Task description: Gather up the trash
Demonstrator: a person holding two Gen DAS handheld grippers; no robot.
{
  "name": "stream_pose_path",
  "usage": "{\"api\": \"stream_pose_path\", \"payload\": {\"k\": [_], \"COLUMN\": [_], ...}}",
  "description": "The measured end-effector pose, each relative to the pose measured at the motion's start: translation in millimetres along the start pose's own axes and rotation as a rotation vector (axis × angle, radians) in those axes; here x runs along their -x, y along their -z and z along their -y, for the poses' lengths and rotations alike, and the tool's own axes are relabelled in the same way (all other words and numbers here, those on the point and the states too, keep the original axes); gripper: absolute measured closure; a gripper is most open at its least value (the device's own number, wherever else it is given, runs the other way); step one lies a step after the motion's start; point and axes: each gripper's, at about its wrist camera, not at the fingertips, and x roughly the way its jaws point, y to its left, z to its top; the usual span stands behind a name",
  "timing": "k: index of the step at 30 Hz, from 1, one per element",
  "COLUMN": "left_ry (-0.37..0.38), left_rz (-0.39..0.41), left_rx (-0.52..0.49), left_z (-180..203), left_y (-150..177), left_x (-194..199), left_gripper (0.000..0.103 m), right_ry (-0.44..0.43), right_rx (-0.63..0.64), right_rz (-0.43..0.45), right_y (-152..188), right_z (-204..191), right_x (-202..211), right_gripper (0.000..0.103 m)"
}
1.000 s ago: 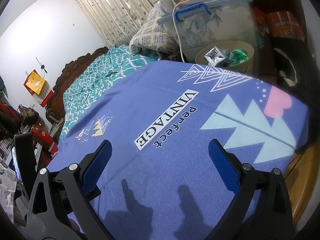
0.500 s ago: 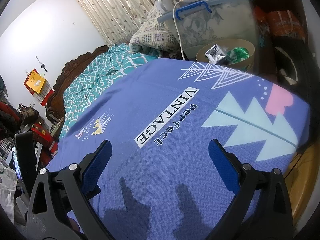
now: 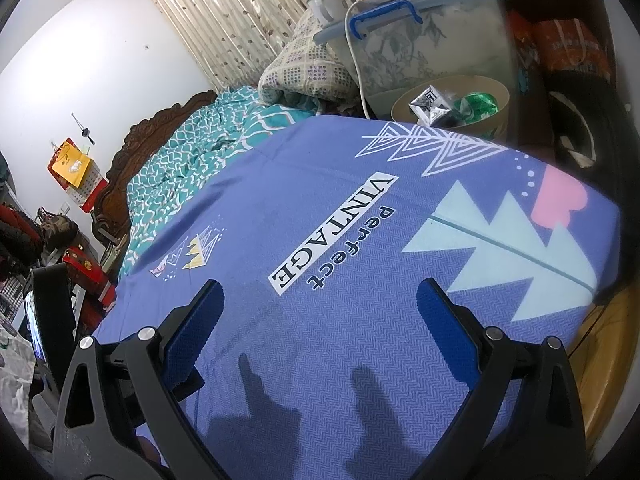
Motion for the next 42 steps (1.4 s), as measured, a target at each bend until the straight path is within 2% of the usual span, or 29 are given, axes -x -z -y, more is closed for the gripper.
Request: {"api": "stream_pose_path", "payload": {"k": [42], "left_ry": [0.002], "left_rz": [0.003], "left_rx": [-0.003], "left_z": [-0.7], "left_y": [0.0], "left_x": [1.4], "left_gripper": [0.009], "right_ry": [-0.004], "right_rx": [0.008], "right_rz": [-0.005], "right_y": [5.9], "right_z": [-3.3], "right_x": [-1.6], "right_gripper": [0.007]}}
